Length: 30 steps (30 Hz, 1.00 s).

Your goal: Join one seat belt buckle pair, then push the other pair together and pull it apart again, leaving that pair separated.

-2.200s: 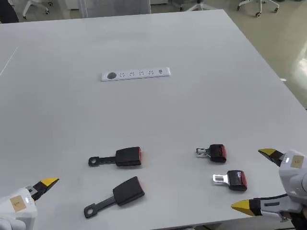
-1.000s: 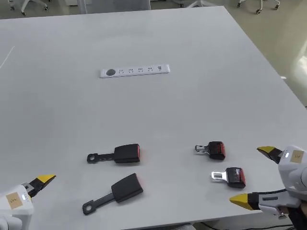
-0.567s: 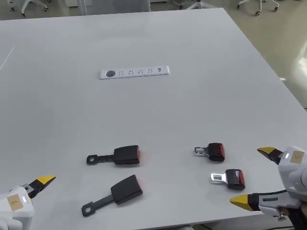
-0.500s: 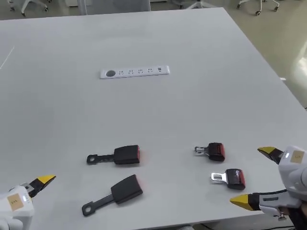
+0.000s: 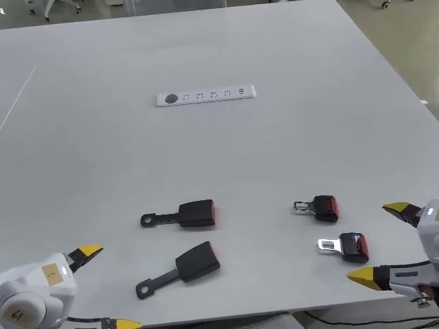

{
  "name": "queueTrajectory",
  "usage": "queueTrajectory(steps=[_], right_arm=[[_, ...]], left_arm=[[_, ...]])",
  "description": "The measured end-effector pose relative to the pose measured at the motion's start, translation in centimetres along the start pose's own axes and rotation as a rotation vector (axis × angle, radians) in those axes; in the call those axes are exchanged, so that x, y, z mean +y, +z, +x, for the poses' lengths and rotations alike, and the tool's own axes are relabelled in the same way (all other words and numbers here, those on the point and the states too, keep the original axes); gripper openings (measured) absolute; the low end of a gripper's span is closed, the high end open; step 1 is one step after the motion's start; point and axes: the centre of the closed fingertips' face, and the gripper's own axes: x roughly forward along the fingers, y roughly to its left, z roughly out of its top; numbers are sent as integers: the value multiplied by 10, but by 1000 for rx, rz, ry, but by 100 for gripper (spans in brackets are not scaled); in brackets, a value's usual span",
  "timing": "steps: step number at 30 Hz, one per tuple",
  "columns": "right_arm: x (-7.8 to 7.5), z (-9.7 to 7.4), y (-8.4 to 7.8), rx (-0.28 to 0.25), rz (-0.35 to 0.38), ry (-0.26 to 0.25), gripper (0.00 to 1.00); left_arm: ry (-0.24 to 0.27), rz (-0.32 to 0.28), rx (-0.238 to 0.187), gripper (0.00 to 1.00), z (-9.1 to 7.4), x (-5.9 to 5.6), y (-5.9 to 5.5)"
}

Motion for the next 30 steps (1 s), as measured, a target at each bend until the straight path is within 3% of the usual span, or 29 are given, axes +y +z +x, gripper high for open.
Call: queueTrajectory(steps=[8, 15, 23, 30], right_arm=[[-1, 1, 2, 8, -28, 15, 81], [2, 4, 3, 16, -48, 34, 76], [6, 9, 6, 32, -75, 55, 70], [6, 14, 5, 52, -98, 85, 62]], left_arm=[[-3, 0, 12, 85, 1, 3, 0], [-17, 2, 17, 82, 8, 3, 7], [-42, 20, 21, 76, 20, 3, 19], [-81, 26, 35, 71, 38, -5, 27]])
